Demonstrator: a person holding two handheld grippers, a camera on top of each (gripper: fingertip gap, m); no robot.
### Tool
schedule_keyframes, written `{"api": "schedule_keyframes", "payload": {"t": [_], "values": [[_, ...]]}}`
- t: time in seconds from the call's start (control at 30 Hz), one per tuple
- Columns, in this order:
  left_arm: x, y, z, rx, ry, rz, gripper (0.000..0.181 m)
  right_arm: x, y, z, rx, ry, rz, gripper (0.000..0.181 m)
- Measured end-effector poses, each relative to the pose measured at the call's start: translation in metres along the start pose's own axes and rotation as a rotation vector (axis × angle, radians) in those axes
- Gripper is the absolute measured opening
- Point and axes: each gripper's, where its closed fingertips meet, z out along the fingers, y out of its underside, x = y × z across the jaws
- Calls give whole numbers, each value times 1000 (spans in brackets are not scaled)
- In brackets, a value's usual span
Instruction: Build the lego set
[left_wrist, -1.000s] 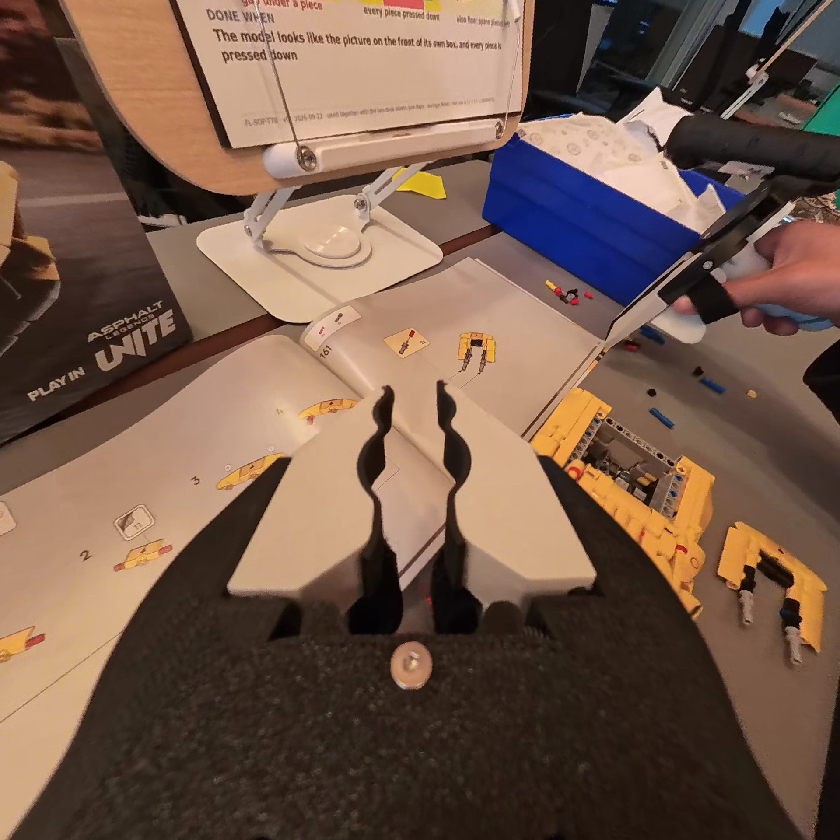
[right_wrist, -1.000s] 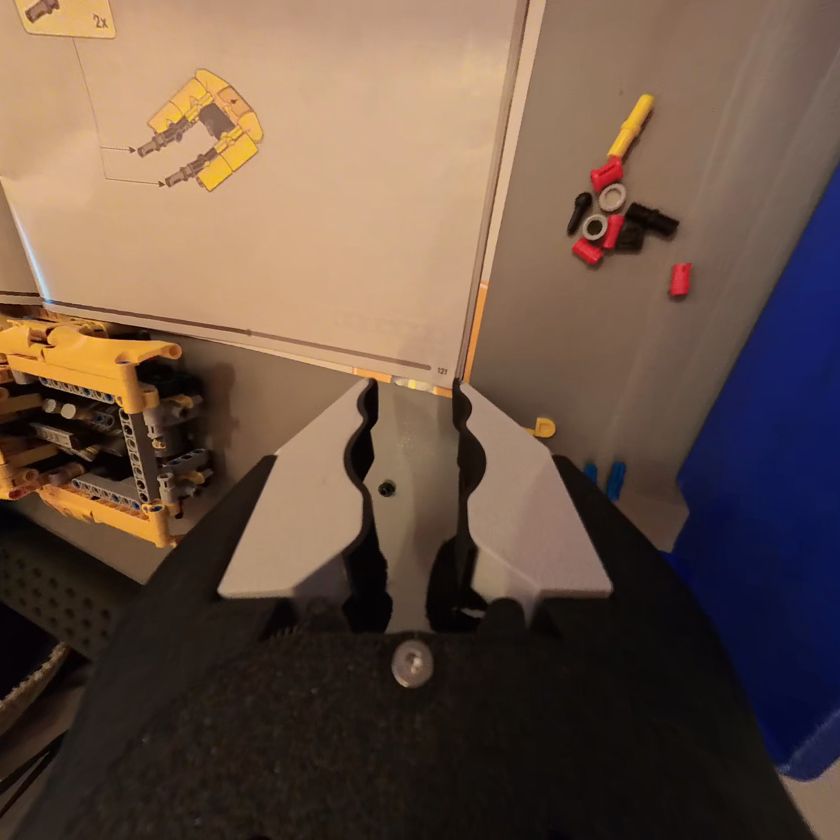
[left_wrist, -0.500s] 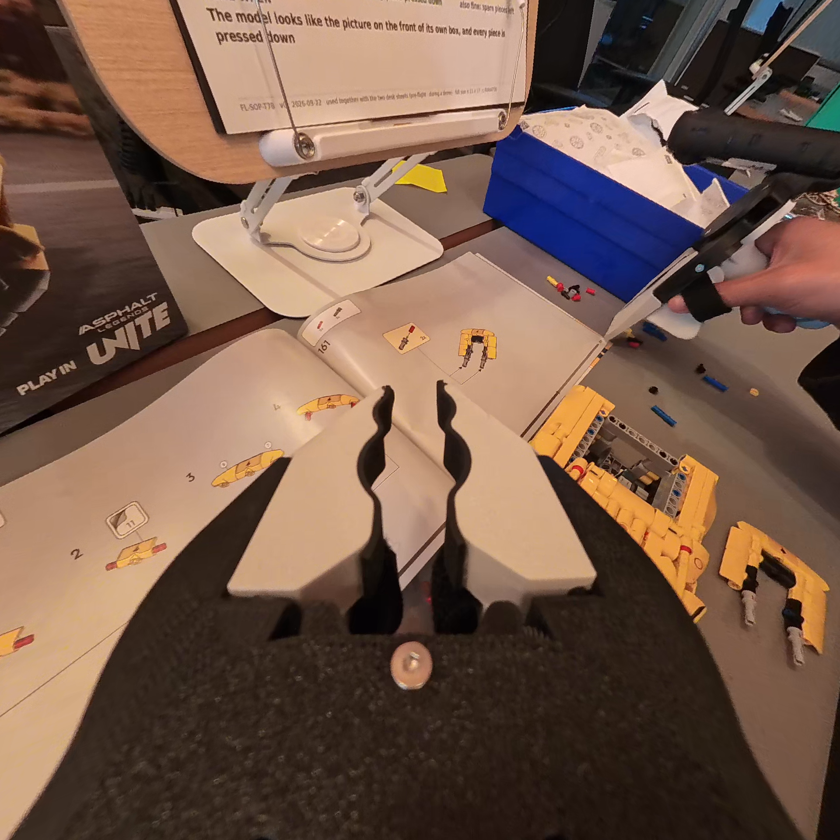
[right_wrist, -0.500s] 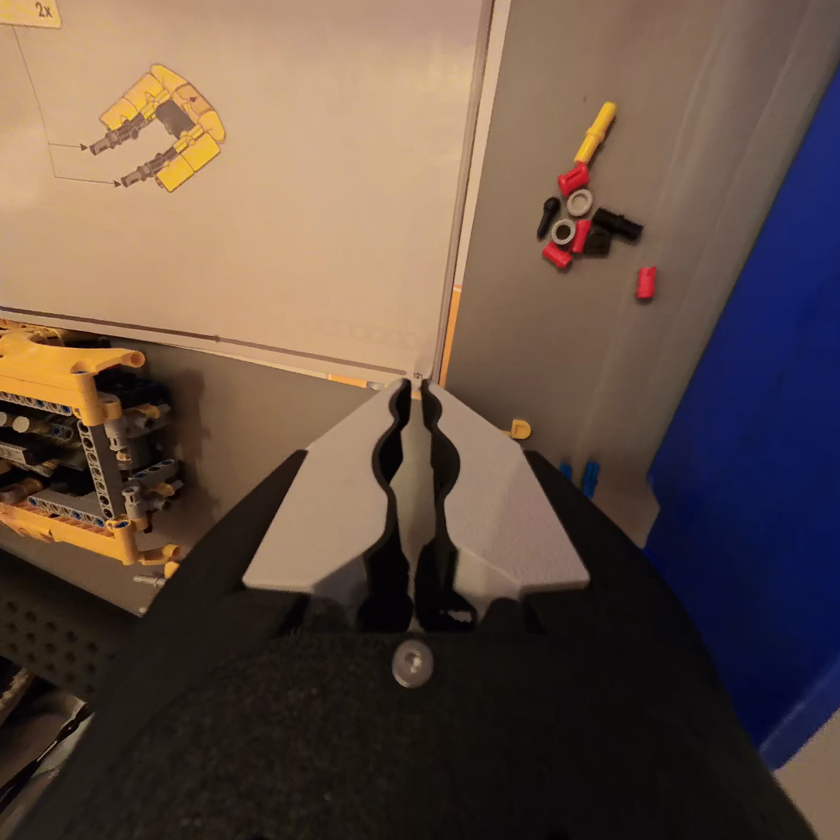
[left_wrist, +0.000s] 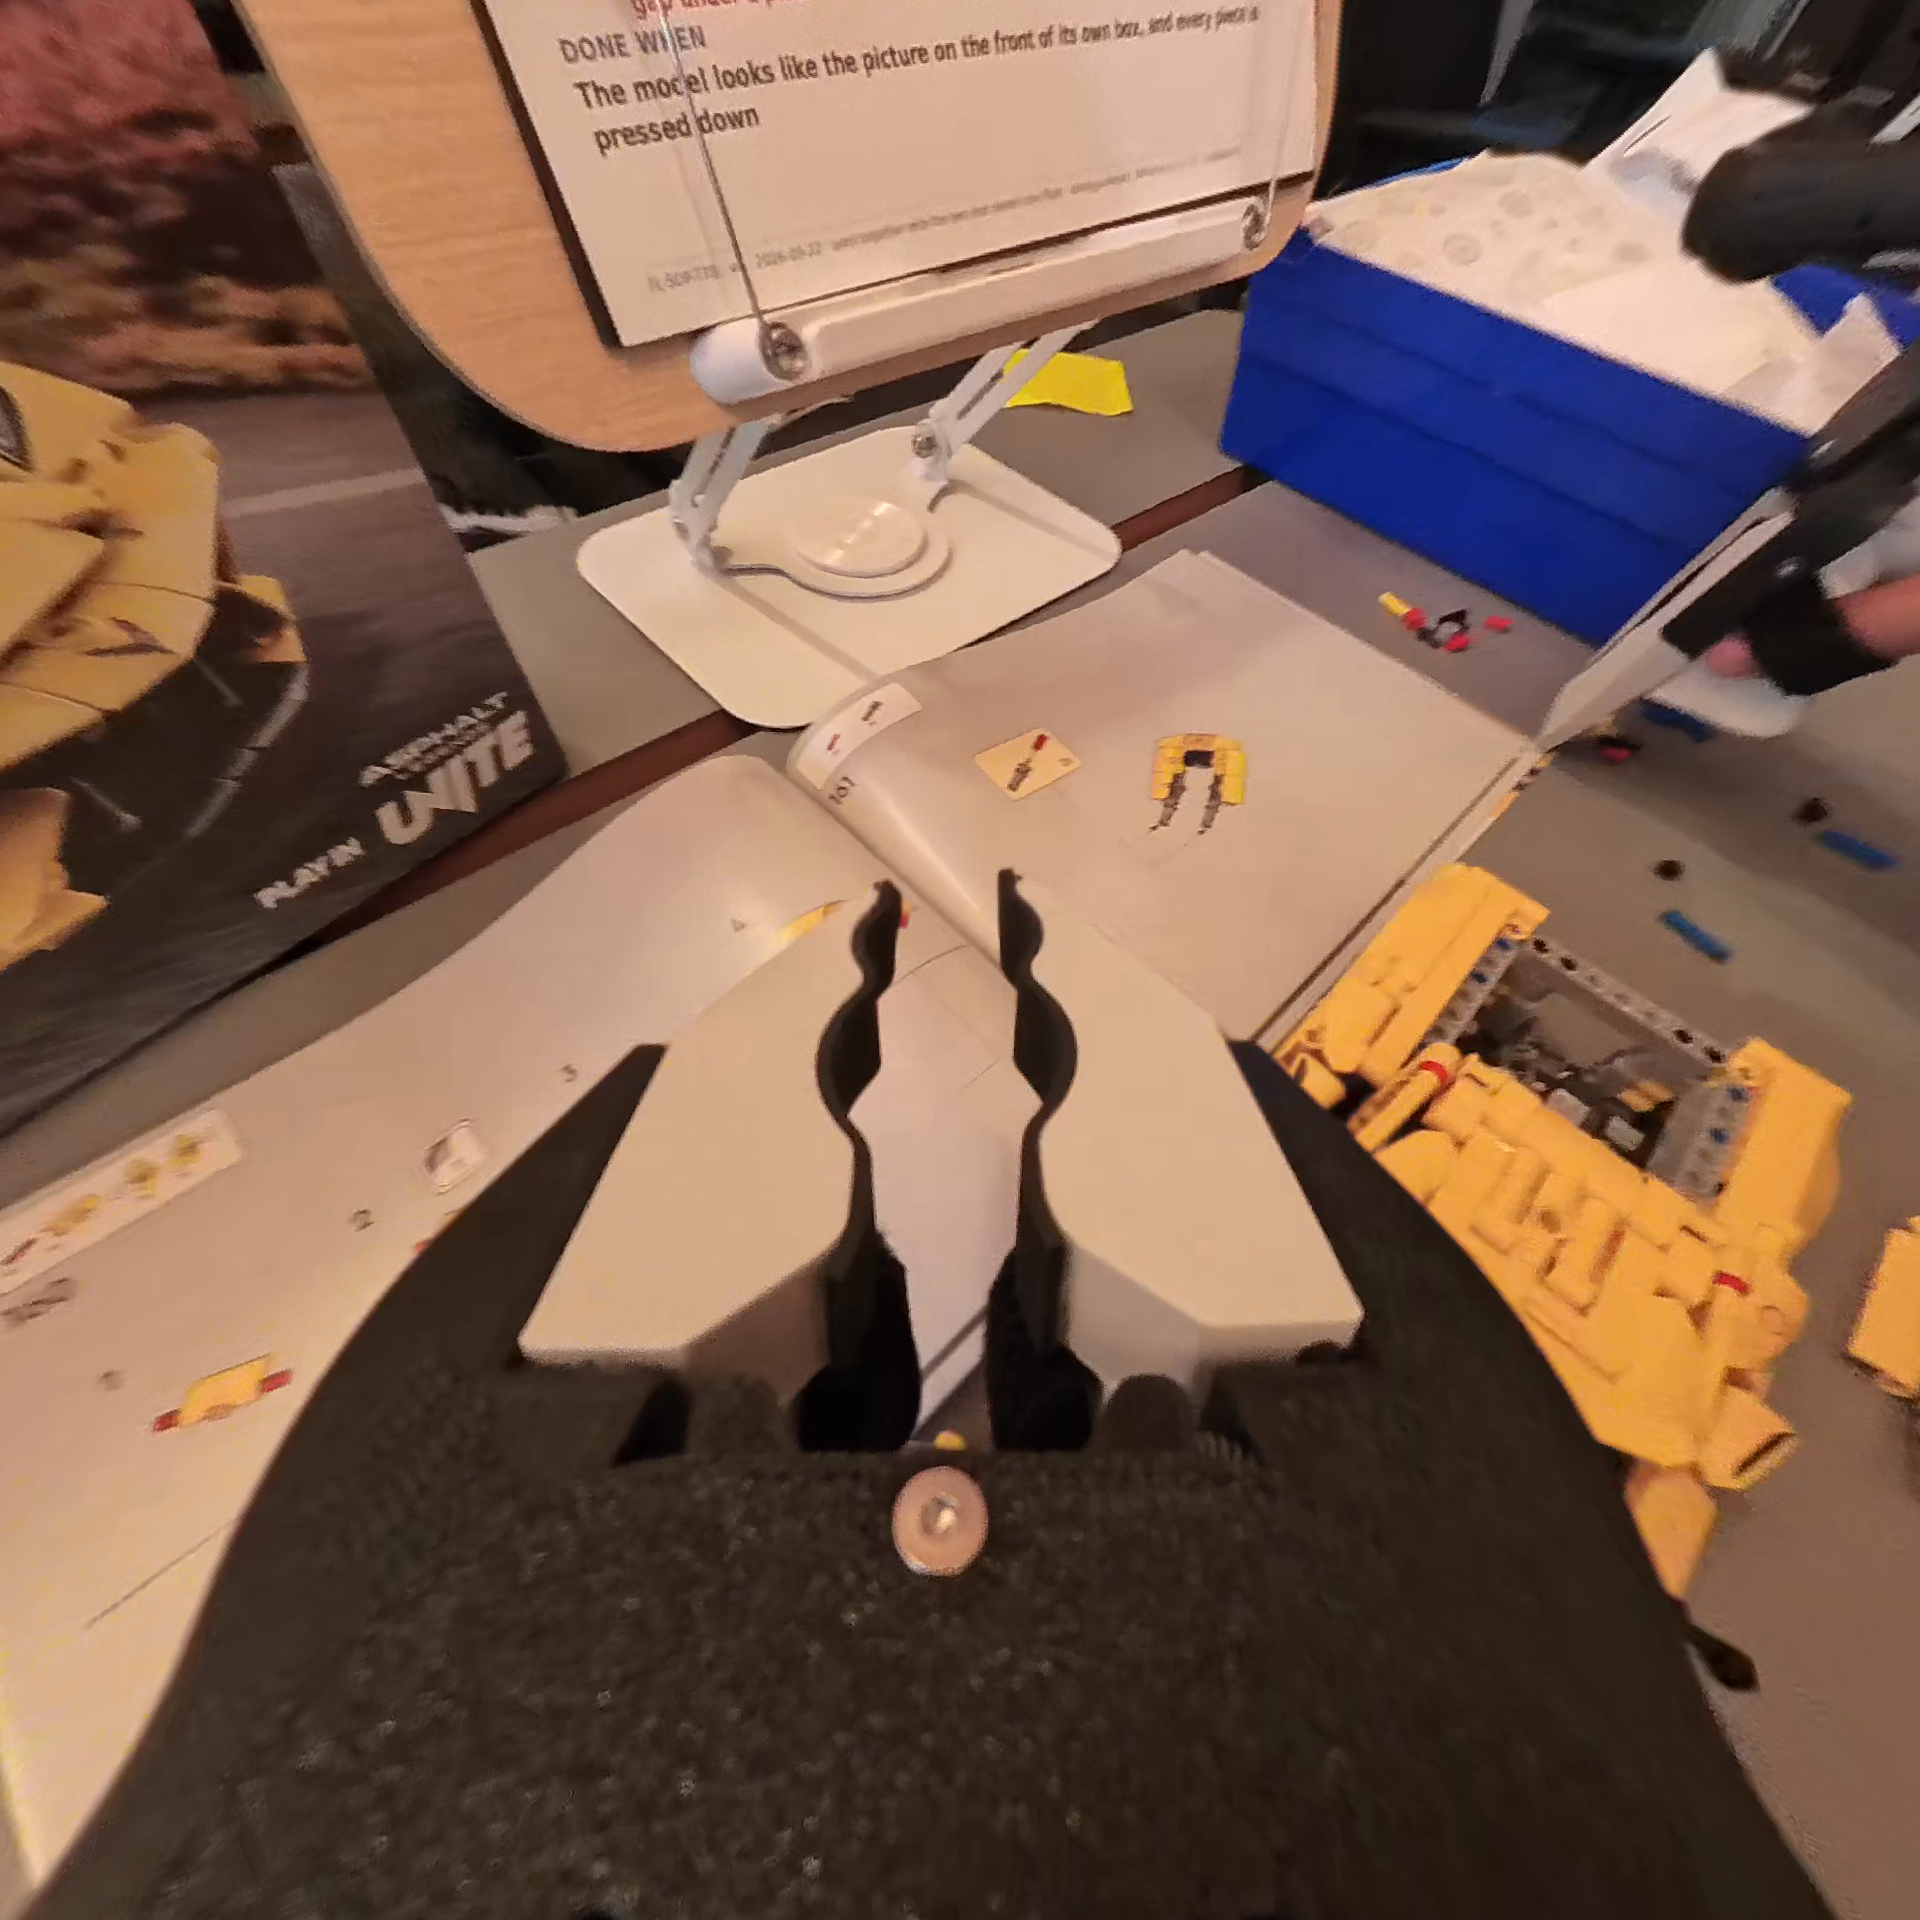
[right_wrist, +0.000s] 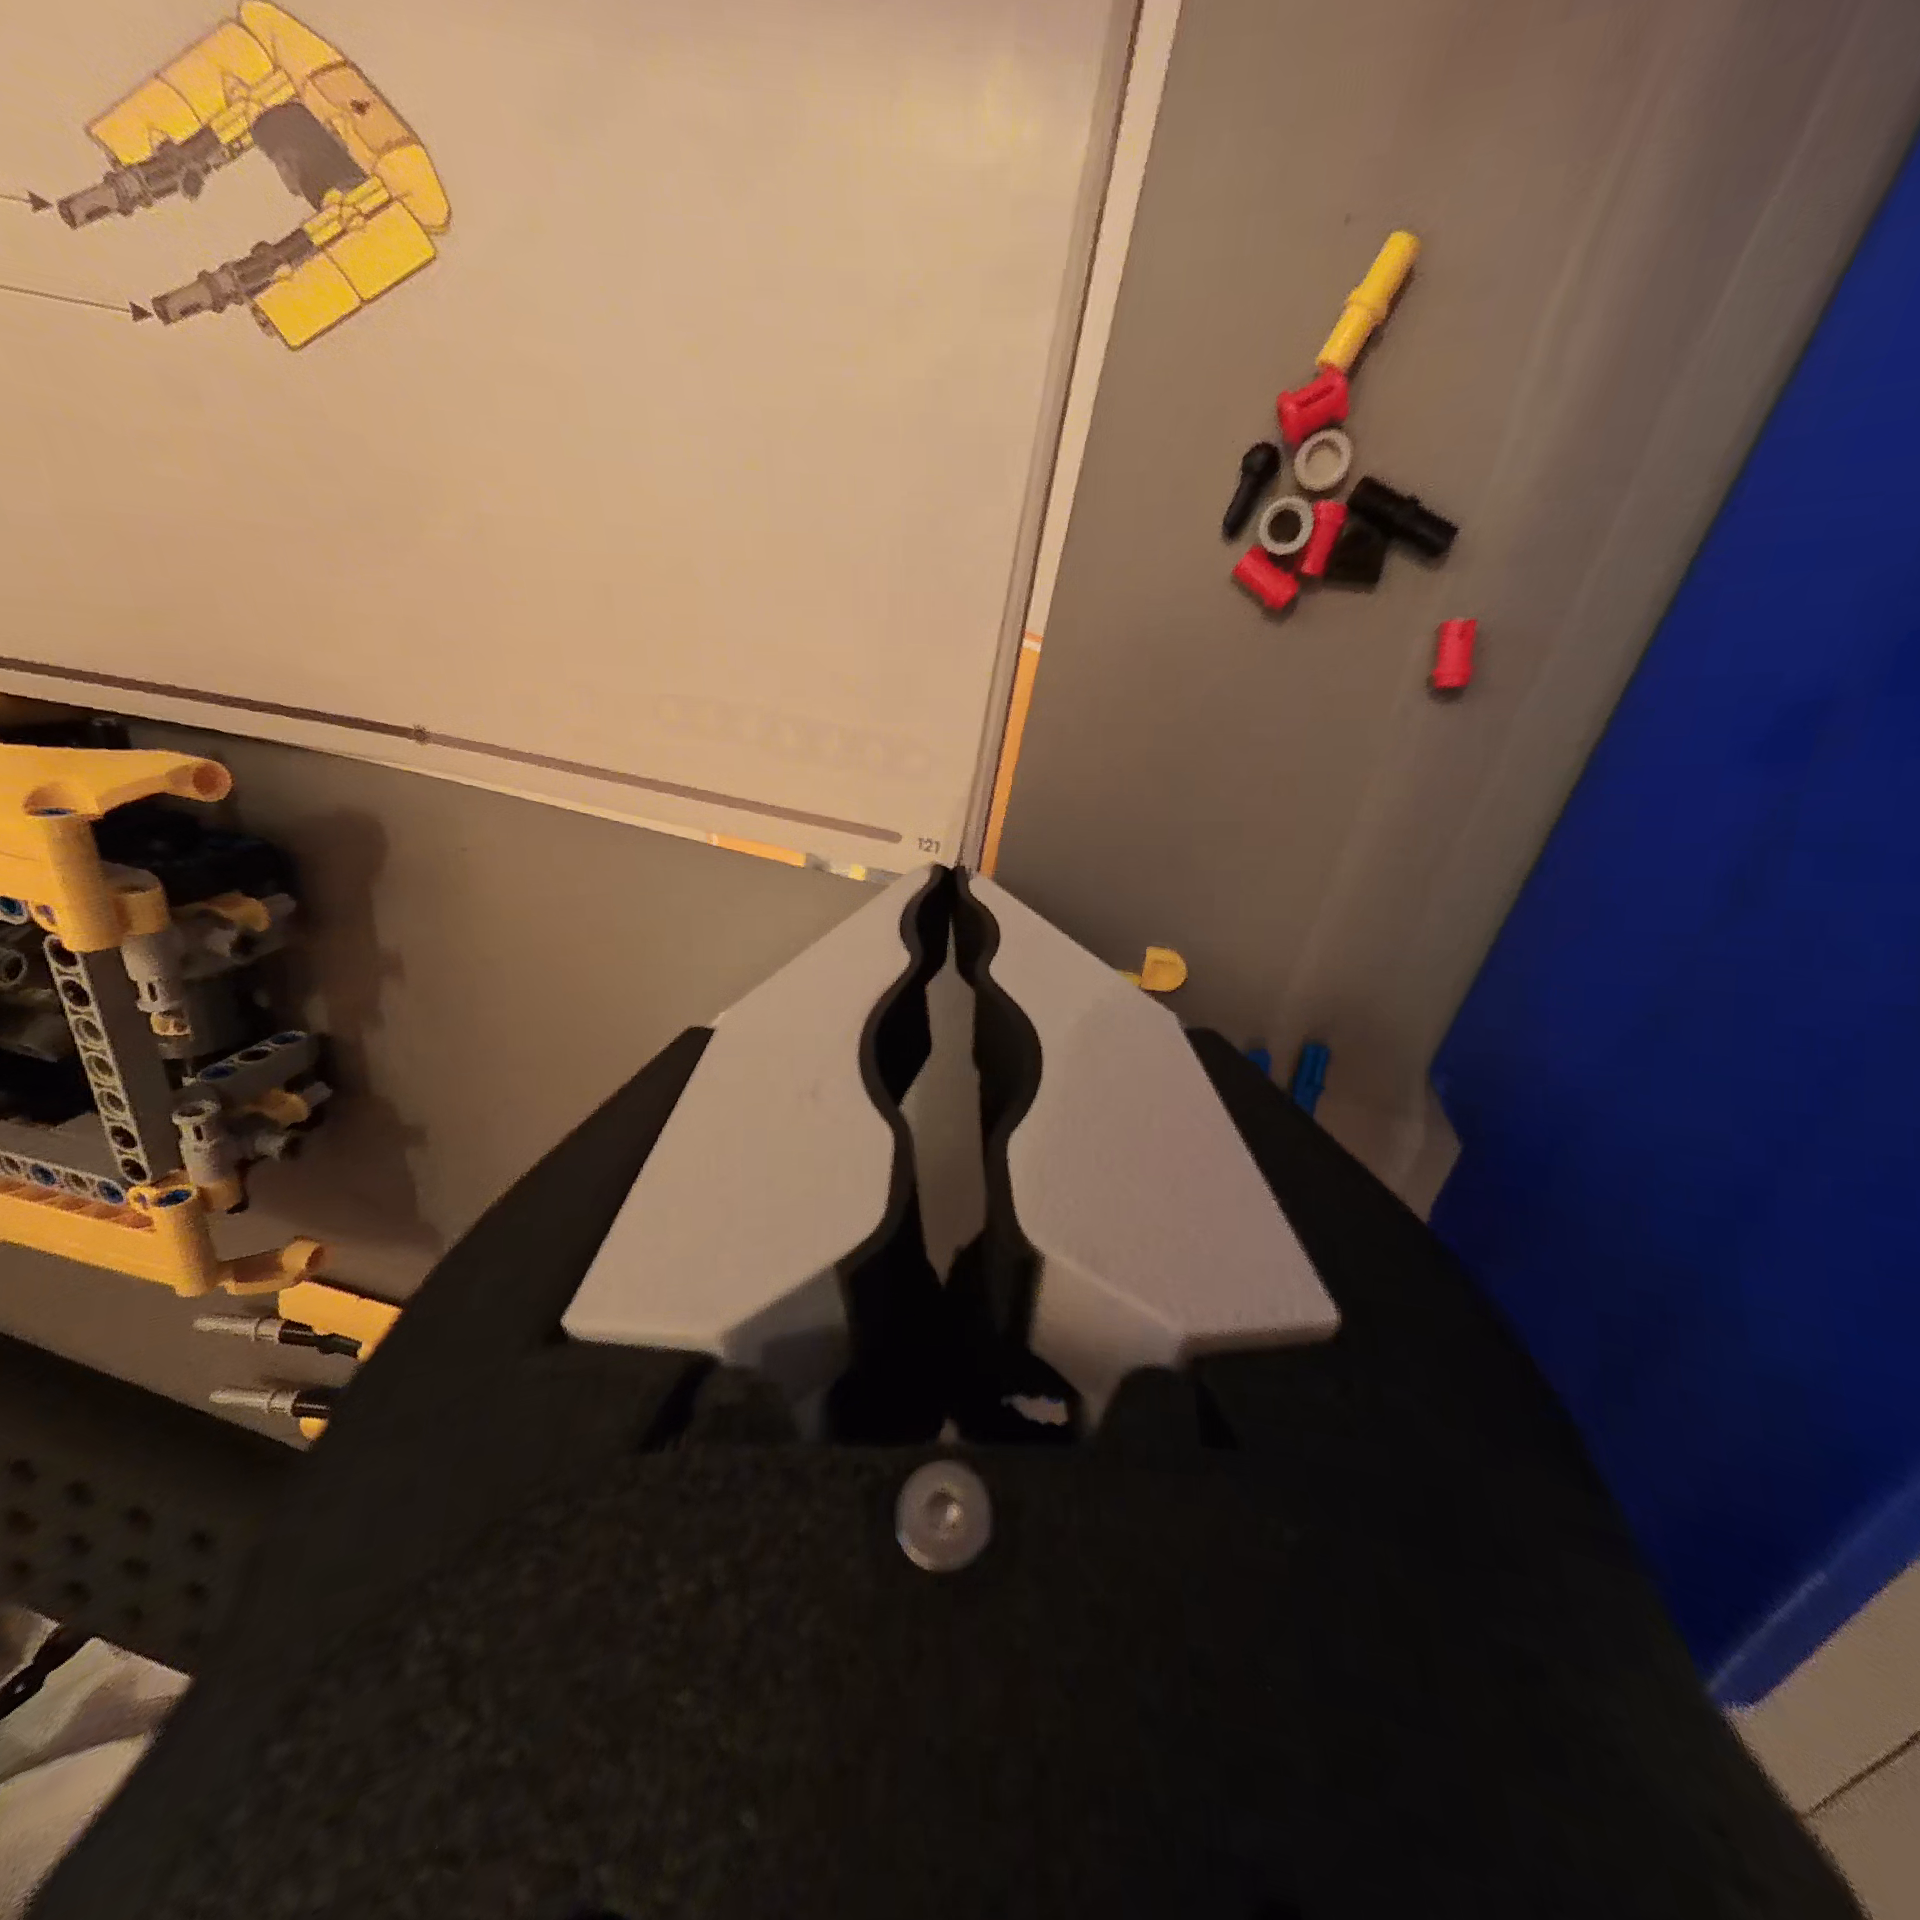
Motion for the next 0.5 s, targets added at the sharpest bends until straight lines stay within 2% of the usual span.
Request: {"api": "schedule_keyframes", "payload": {"t": [0.33, 0.5], "values": [[-2, 2, 0, -15, -28, 24, 18, -15, -16, -20, 103, 2, -64, 0], [0, 4, 1, -21, -18, 22, 18, -38, -27, -31, 176, -80, -103, 0]]}}
